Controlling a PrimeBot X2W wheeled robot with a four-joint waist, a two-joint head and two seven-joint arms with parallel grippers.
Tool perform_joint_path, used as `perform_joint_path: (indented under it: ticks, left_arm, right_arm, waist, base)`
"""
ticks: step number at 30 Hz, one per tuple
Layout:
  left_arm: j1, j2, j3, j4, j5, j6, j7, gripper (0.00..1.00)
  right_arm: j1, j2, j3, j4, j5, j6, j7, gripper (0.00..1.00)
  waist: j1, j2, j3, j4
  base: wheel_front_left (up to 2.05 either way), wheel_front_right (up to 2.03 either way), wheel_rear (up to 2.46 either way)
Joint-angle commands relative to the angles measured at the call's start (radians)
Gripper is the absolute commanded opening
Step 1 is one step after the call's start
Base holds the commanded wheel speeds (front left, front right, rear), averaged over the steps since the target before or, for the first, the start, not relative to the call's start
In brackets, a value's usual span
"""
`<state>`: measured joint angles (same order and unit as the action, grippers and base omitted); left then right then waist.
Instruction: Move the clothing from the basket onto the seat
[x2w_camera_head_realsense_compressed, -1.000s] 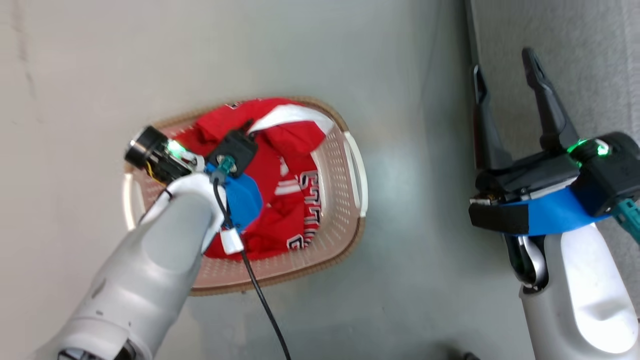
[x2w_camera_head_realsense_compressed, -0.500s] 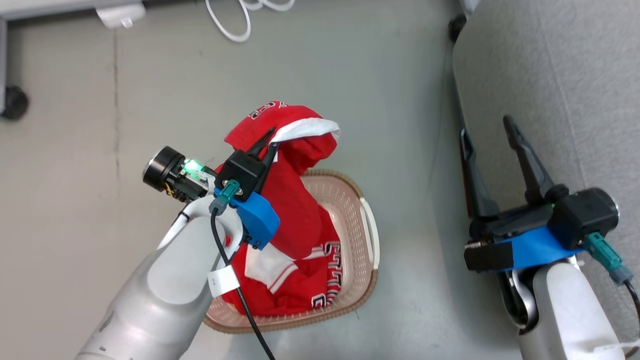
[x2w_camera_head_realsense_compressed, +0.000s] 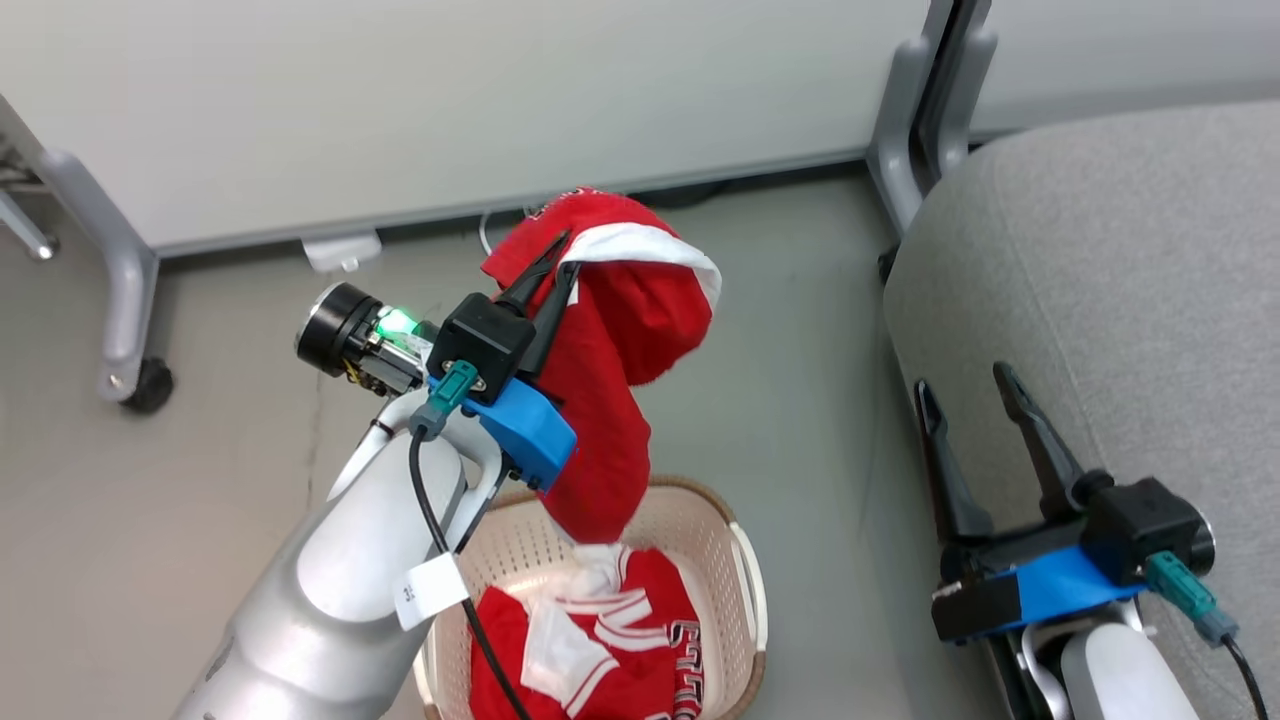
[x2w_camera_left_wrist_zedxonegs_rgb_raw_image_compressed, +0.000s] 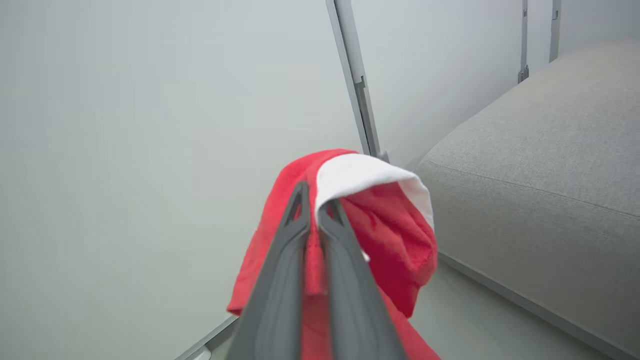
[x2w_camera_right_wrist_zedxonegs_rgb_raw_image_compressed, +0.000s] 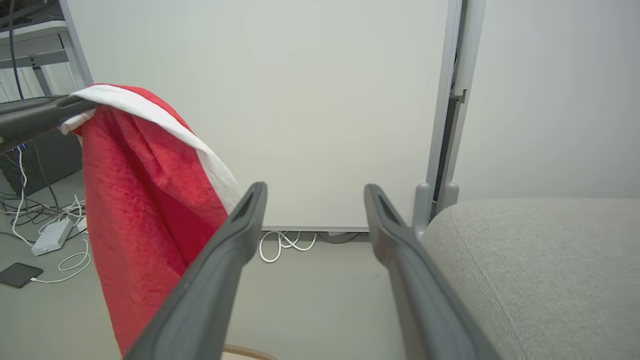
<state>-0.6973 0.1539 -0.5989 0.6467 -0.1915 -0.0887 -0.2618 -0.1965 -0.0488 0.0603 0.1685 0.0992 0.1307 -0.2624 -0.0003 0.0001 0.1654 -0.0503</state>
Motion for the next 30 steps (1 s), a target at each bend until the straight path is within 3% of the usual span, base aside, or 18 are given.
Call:
perform_joint_path:
  ticks: [1, 9, 22, 30]
  left_arm:
    - [0.012, -0.004, 0.005, -0.015, 0.007, -0.005, -0.005, 0.00]
    - [0.028, -0.008, -0.002, -0.039, 0.004, -0.020, -0.005, 0.00]
    - [0.029, -0.020, -0.013, -0.047, 0.007, -0.030, -0.005, 0.00]
    - [-0.001, -0.033, -0.020, -0.048, 0.014, -0.034, -0.005, 0.00]
  right_arm:
    - [0.027, -0.003, -0.003, 0.005, 0.005, 0.000, -0.004, 1.00]
    - [0.088, -0.003, -0.010, 0.009, 0.019, 0.000, -0.004, 1.00]
    - [0.078, -0.003, 0.005, 0.000, 0.012, 0.000, -0.004, 1.00]
    - [0.004, -0.003, 0.118, 0.011, -0.004, 0.000, -0.004, 1.00]
  waist:
    - [0.0003, -0.0001, -0.062, 0.005]
    - [0.0003, -0.0001, -0.131, 0.020]
    - [0.0003, -0.0001, -0.137, 0.040]
    - [0.0003, -0.0001, -0.120, 0.055]
  base:
    - [0.00, 0.00, 0.00]
    - [0.00, 0.00, 0.00]
    - [0.00, 0.00, 0.00]
    - [0.00, 0.00, 0.00]
